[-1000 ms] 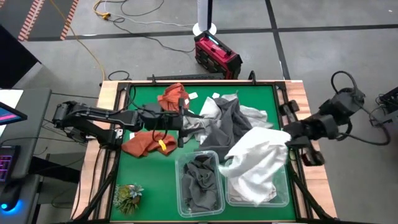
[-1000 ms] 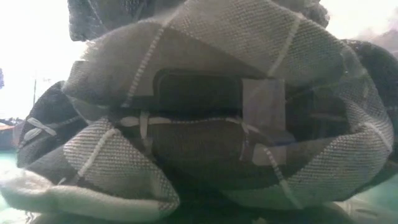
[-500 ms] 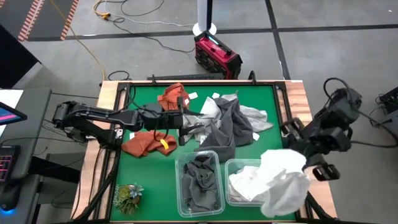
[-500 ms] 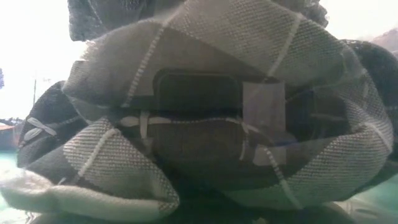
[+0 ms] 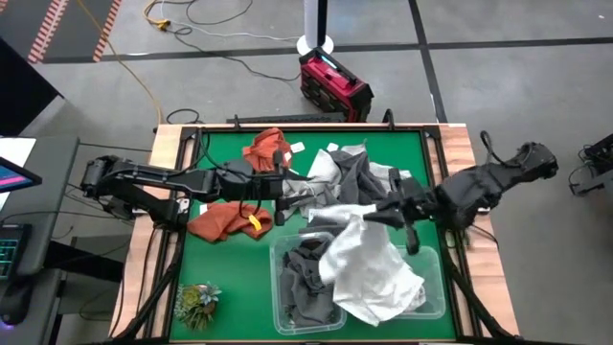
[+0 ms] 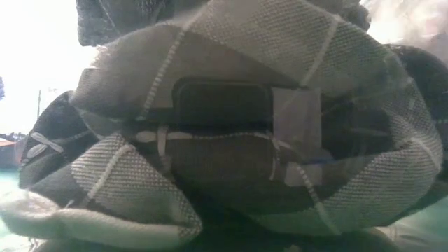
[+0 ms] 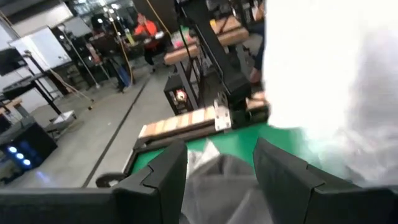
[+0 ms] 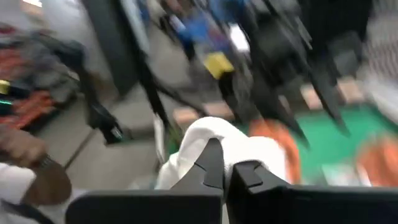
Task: Sort towels by color in basket
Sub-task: Put the right white towel into the right transparent bin
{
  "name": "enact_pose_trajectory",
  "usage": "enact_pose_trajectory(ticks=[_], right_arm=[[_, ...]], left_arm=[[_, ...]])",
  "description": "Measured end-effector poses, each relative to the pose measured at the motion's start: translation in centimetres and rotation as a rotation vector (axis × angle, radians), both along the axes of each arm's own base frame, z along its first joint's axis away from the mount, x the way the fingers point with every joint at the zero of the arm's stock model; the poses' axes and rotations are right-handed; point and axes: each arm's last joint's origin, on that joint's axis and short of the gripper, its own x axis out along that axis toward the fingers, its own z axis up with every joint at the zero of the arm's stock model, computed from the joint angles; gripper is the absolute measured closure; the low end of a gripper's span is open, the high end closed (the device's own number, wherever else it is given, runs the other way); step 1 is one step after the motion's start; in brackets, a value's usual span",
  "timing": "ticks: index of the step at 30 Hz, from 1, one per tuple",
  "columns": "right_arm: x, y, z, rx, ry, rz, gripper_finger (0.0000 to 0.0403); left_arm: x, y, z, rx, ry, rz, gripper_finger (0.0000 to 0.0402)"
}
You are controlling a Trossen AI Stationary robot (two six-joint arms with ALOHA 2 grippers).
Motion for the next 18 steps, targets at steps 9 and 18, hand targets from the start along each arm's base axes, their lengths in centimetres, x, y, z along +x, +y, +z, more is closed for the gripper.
enact_pose_trajectory(ticks=[9, 18], right_arm=[[-5.0, 2.6, -3.5, 0.456, 0.567, 0.048, 0.0386], [-5.4, 9.7, -7.0, 0.541, 0.894, 0.107, 0.0386]], left_arm=[[-0.4, 0.1, 0.0, 0.008, 0.025, 0.042, 0.0228], [-0.4, 0.2, 0.0, -0.008, 0.021, 0.044, 0.0228]])
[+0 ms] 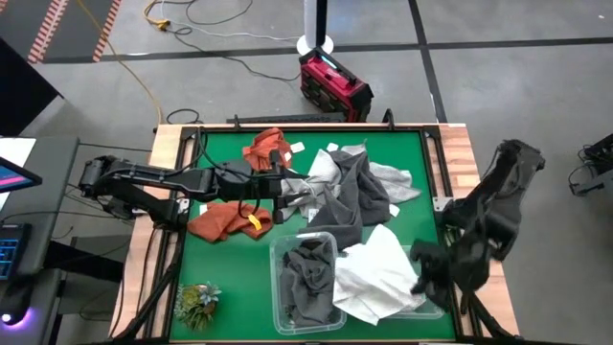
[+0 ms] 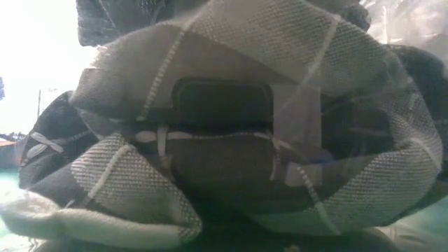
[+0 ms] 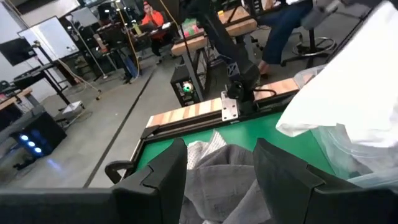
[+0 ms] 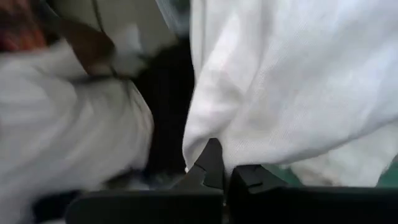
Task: Sort towels by color in basket
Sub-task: Put the right white towel into the right transparent bin
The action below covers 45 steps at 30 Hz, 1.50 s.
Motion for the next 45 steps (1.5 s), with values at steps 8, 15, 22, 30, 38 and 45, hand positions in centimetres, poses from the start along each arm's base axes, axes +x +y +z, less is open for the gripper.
enact_pose_trajectory(ticks=[8, 15, 22, 30, 38, 45], right_arm=[[-2.5, 5.4, -3.7, 0.026, 0.374, 0.053, 0.0380], [-3.2, 5.2, -5.1, -0.107, 0.479, -0.075, 0.0384], [-0.3, 1.9, -4.7, -0.228, 0.336, -0.190, 0.0379], [4.9, 0.1, -5.8, -0.323, 0.226, -0.094, 0.0384], [8.9, 0.4, -10.1, -0.596, 0.157, 0.466, 0.0385], [9.2, 0.9, -12.5, -0.758, 0.065, 1.150, 0.0376]], left_arm=[[0.0, 0.0, -0.3, -0.016, 0.028, 0.001, 0.0228], [0.0, 0.0, -0.3, -0.049, 0.023, 0.004, 0.0228], [-0.1, -0.5, -0.5, -0.073, 0.046, -0.008, 0.0228], [-0.1, -1.5, -0.5, -0.047, 0.046, -0.048, 0.0228], [0.0, -1.7, -2.1, 0.014, -0.041, -0.095, 0.0228], [-0.3, -1.6, -2.0, 0.021, -0.073, -0.094, 0.0228]])
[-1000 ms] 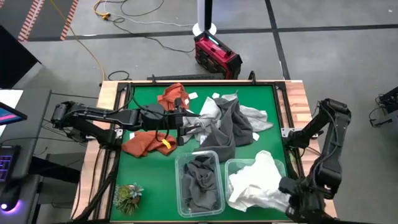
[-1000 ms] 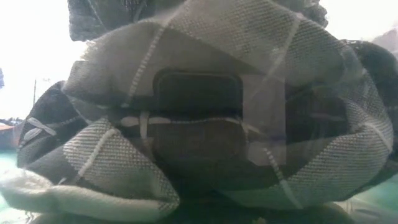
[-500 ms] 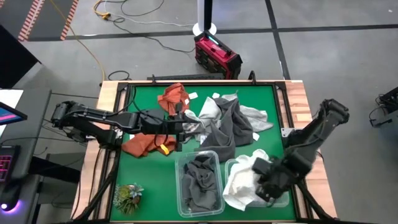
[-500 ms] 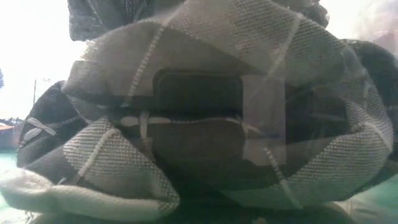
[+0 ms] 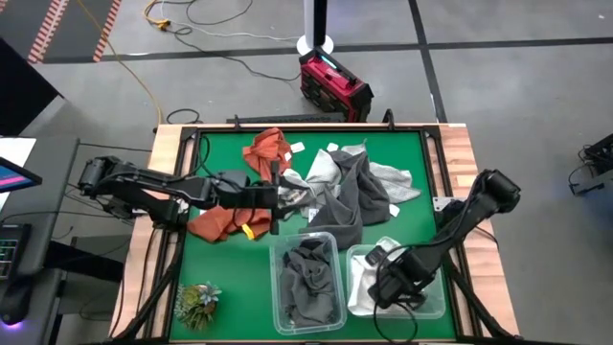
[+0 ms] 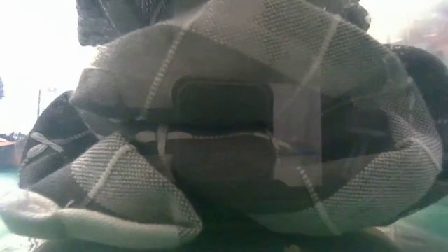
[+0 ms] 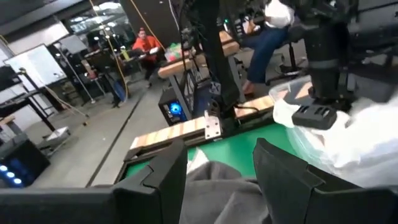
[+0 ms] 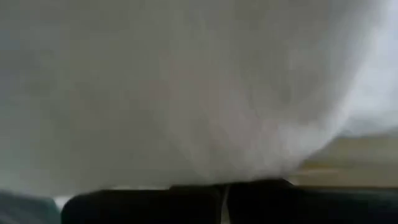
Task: Sort towels by color in basket
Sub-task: Put the right white towel into the right transparent bin
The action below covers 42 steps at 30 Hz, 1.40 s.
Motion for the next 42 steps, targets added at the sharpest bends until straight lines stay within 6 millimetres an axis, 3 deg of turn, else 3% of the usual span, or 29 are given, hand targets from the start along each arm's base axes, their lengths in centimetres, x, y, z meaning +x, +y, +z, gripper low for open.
enact_pose_trajectory(ticks=[8, 20, 34, 42], right_arm=[[-0.5, -0.2, 0.1, -0.041, 0.019, 0.297, 0.0386], [0.8, -0.4, -1.7, -0.001, 0.052, 0.550, 0.0385], [1.0, -1.1, -4.8, 0.064, -0.021, 0.655, 0.0385], [0.5, -1.9, -6.3, 0.088, -0.002, 0.602, 0.0372]], left_arm=[[0.0, 0.0, -0.1, 0.027, 0.007, 0.001, 0.0228], [0.0, 0.0, 0.3, -0.001, -0.036, 0.003, 0.0228], [0.0, 0.0, 0.3, 0.049, -0.025, 0.005, 0.0228], [0.0, 0.1, 0.1, 0.092, -0.008, 0.019, 0.0228]])
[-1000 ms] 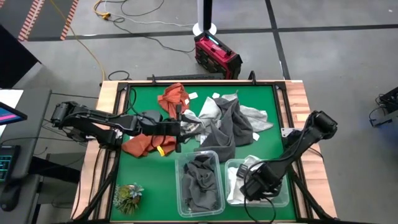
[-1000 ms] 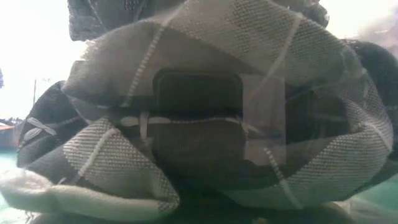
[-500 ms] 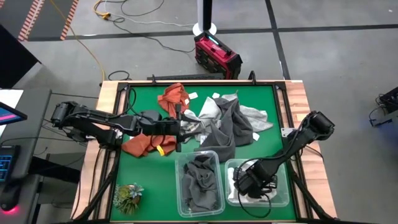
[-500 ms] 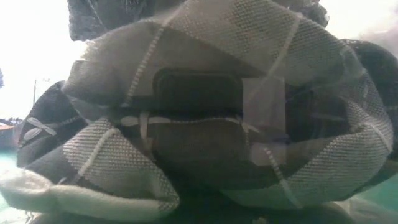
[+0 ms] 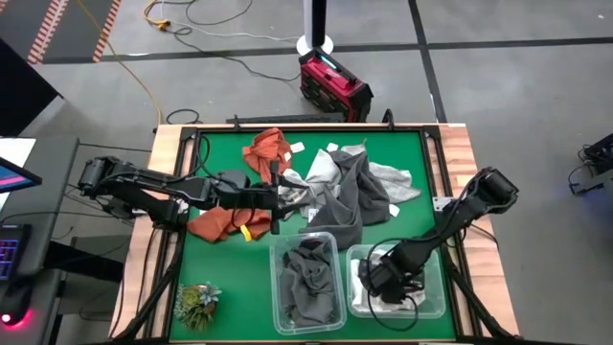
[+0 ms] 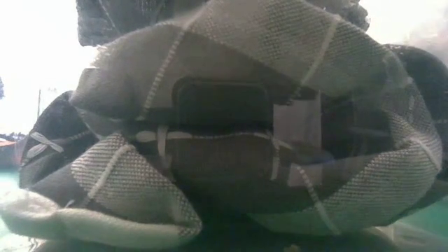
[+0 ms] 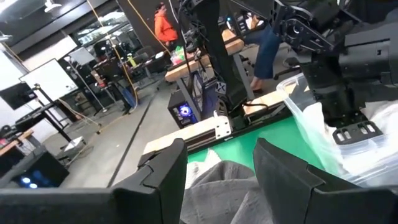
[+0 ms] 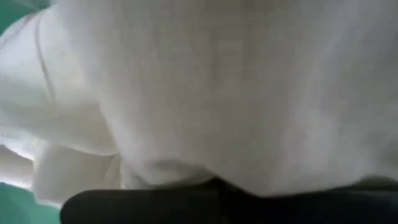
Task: Sort towels by color in basket
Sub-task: Put the right white towel into the right transparent bin
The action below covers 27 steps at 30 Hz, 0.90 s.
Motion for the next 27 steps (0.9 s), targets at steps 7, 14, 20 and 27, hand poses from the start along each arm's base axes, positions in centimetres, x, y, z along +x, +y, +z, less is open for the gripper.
enact_pose_trajectory(ticks=[7, 14, 20, 27], right_arm=[[0.9, -0.1, 0.0, 0.040, 0.010, -0.359, 0.0344], [0.6, 0.6, 1.5, -0.014, 0.057, -0.392, 0.0274], [1.4, 0.5, 3.7, -0.037, 0.092, -0.495, 0.0188], [2.0, 0.1, 7.6, -0.077, 0.133, -0.569, 0.0129]], left_arm=[[0.0, 0.0, -0.1, 0.001, 0.008, -0.001, 0.0228], [0.0, 0.0, -0.1, 0.001, 0.015, -0.001, 0.0228], [0.0, 0.1, -0.1, 0.013, 0.015, 0.019, 0.0228], [0.0, 0.1, -0.1, 0.012, 0.007, 0.026, 0.0228]])
